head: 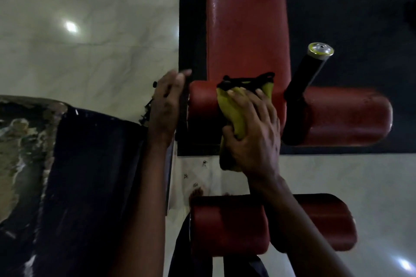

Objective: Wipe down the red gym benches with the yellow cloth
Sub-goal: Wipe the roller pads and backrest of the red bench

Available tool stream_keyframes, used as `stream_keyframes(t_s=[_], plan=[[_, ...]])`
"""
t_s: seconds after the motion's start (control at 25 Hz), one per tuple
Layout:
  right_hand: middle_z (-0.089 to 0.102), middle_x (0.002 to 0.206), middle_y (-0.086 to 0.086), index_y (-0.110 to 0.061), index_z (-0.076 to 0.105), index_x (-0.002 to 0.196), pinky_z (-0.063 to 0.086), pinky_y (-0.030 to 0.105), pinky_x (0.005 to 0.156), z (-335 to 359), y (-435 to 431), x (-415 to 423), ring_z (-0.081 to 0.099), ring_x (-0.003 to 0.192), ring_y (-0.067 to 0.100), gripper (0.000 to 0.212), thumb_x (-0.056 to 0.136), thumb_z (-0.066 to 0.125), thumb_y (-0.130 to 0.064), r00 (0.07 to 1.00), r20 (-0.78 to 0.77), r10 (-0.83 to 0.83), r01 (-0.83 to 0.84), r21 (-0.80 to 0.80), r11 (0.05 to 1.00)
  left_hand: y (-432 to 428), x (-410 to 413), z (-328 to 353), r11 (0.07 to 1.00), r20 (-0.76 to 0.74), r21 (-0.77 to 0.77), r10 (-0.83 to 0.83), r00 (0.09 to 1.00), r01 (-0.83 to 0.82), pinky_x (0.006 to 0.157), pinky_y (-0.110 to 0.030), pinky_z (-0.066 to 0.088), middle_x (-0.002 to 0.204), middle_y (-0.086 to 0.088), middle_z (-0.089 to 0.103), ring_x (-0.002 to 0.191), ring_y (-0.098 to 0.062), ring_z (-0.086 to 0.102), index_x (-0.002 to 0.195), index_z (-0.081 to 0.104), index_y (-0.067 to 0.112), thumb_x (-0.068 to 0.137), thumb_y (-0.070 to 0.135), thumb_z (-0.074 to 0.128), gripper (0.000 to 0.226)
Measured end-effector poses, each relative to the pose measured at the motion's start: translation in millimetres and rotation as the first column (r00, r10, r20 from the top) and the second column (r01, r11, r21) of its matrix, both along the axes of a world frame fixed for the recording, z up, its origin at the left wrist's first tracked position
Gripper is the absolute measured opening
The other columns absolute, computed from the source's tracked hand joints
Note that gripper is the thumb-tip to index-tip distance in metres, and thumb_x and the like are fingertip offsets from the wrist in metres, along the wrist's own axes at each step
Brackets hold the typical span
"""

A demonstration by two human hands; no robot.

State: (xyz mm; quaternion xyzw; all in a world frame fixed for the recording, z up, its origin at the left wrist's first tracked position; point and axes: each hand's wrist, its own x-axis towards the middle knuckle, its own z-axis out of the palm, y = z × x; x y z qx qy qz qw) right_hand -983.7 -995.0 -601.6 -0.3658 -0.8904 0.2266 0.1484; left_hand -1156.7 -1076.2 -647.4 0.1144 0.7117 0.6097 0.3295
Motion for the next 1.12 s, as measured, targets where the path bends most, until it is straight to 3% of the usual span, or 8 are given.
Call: stream_keyframes(t_s=[0.08, 0.2, 0.4, 0.56, 0.68, 0.84, 0.96, 1.12], plan=[[0.06, 0.136, -0.007, -0.026, 0.064, 0.13, 0.031, 0.038, 0.116, 0, 15, 3, 0.045, 0.136, 0.022, 0.054, 0.076, 0.061, -0.021, 0.991, -0.057, -0.123, 0.127, 0.062, 0.99, 16, -4, -4, 0.979, -0.043, -0.018, -0.201, 0.979, 0.201, 0.104, -0.027, 0.047, 0.131, 0.005, 0.063, 0.123, -0.007, 0.057, 0.127, 0.068, 0.029, 0.1, 0.035, 0.052, 0.032], [0.062, 0.13, -0.009, -0.029, 0.064, 0.126, 0.038, 0.044, 0.109, 5, 30, 6, 0.046, 0.132, 0.022, 0.049, 0.078, 0.057, -0.019, 0.964, -0.076, -0.255, 0.259, 0.051, 0.964, 30, -3, -19, 0.934, -0.117, -0.078, -0.356, 0.927, 0.349, 0.099, -0.023, 0.045, 0.128, -0.005, 0.062, 0.12, -0.015, 0.057, 0.111, 0.069, 0.031, 0.097, 0.037, 0.045, 0.029], [0.059, 0.133, -0.003, -0.026, 0.061, 0.128, 0.03, 0.05, 0.113, 5, -3, -27, 0.043, 0.135, 0.028, 0.05, 0.077, 0.062, -0.024, 0.937, -0.052, -0.346, 0.349, 0.055, 0.936, 32, -12, -34, 0.916, -0.27, -0.102, -0.401, 0.875, 0.388, 0.104, -0.032, 0.041, 0.124, -0.009, 0.065, 0.12, -0.024, 0.056, 0.11, 0.066, 0.021, 0.102, 0.027, 0.028, 0.039], [0.042, 0.153, -0.007, -0.029, 0.046, 0.145, 0.004, 0.031, 0.12, -7, -17, 10, 0.028, 0.147, 0.025, 0.069, 0.08, 0.065, -0.023, 0.99, 0.01, -0.14, 0.139, 0.073, 0.988, 33, -7, -30, 0.92, -0.178, -0.089, -0.392, 0.903, 0.382, 0.099, -0.028, 0.043, 0.123, -0.005, 0.063, 0.118, -0.022, 0.056, 0.103, 0.066, 0.033, 0.102, 0.03, 0.031, 0.035], [0.03, 0.161, 0.001, -0.024, 0.033, 0.154, 0.022, 0.043, 0.119, -22, -31, 48, 0.021, 0.15, 0.028, 0.077, 0.084, 0.066, -0.022, 0.98, 0.007, -0.198, 0.197, 0.065, 0.978, 31, -3, -25, 0.941, -0.145, -0.09, -0.338, 0.93, 0.327, 0.096, -0.029, 0.046, 0.124, -0.006, 0.063, 0.114, -0.02, 0.057, 0.105, 0.069, 0.026, 0.099, 0.036, 0.033, 0.038], [0.034, 0.158, 0.01, -0.015, 0.04, 0.151, 0.022, 0.045, 0.122, -32, -49, 33, 0.03, 0.145, 0.033, 0.076, 0.08, 0.067, -0.016, 0.909, -0.147, -0.391, 0.392, -0.025, 0.92, 32, 4, -19, 0.95, -0.188, -0.107, -0.31, 0.932, 0.294, 0.084, -0.017, 0.047, 0.119, -0.004, 0.066, 0.105, -0.013, 0.06, 0.108, 0.07, 0.018, 0.099, 0.034, 0.035, 0.04], [0.029, 0.161, 0.001, -0.026, 0.041, 0.15, 0.007, 0.03, 0.121, -40, -73, 26, 0.032, 0.141, 0.036, 0.083, 0.074, 0.069, -0.013, 0.958, -0.093, -0.273, 0.273, -0.007, 0.962, 33, 1, -16, 0.944, -0.187, -0.115, -0.326, 0.927, 0.309, 0.077, -0.013, 0.048, 0.122, -0.009, 0.064, 0.099, -0.012, 0.06, 0.111, 0.07, 0.016, 0.105, 0.026, 0.035, 0.036], [0.029, 0.158, -0.003, -0.028, 0.049, 0.146, 0.019, 0.039, 0.118, -56, -73, 34, 0.027, 0.14, 0.033, 0.073, 0.078, 0.067, -0.011, 0.983, -0.065, -0.169, 0.174, 0.089, 0.981, 34, -7, -15, 0.931, -0.085, -0.107, -0.358, 0.93, 0.348, 0.088, -0.028, 0.05, 0.125, -0.008, 0.063, 0.107, -0.019, 0.061, 0.105, 0.07, 0.026, 0.106, 0.025, 0.036, 0.034]])
